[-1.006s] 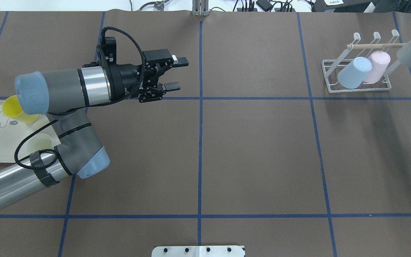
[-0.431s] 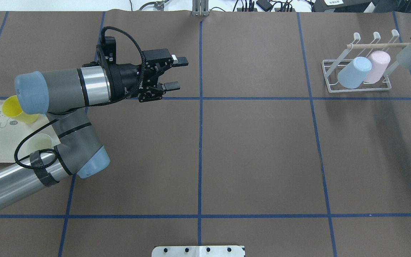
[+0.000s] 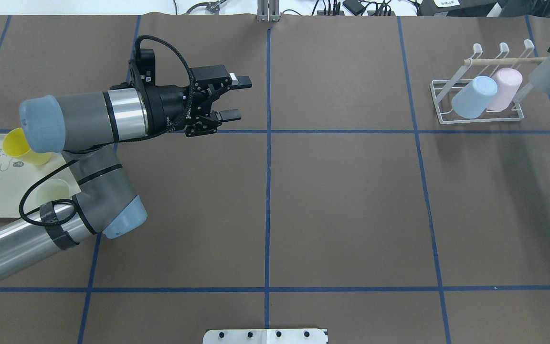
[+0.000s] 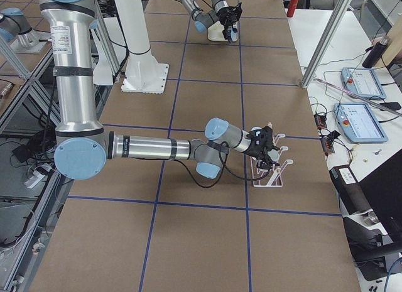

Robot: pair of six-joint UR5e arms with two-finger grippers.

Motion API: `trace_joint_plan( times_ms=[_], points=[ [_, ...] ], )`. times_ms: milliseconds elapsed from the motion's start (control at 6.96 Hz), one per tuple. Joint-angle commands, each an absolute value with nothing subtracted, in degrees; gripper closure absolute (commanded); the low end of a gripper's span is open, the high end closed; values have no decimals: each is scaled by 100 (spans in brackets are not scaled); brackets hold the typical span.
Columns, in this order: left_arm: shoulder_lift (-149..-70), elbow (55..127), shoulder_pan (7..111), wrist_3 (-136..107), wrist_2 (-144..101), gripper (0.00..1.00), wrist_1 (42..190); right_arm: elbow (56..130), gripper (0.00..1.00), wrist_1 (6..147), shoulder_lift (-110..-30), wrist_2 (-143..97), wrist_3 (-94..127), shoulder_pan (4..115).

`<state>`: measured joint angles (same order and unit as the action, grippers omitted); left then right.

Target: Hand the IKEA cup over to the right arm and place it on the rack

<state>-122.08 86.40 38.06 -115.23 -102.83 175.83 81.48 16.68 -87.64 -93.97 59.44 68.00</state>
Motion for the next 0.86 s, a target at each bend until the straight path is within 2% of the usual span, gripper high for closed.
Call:
trace_joint_plan(
  times_ms=[0,287,431,718],
  points=[
    [-12208,8640,3806,-11522,-10283,9,17587,8139,100,1670,-8763,-9387,5950,6680],
    [-12208,8640,3806,-11522,-10283,9,17578,8139,100,1661,-8763,-9378,5941,6618],
    [-12208,8640,3806,-11522,-10283,9,17578,8121,89,1661,-8763,-9378,5941,6609],
    [-12208,8640,3806,-11522,-10283,9,17578,8051,1,1670,-8763,-9343,5889,6540]
  ],
)
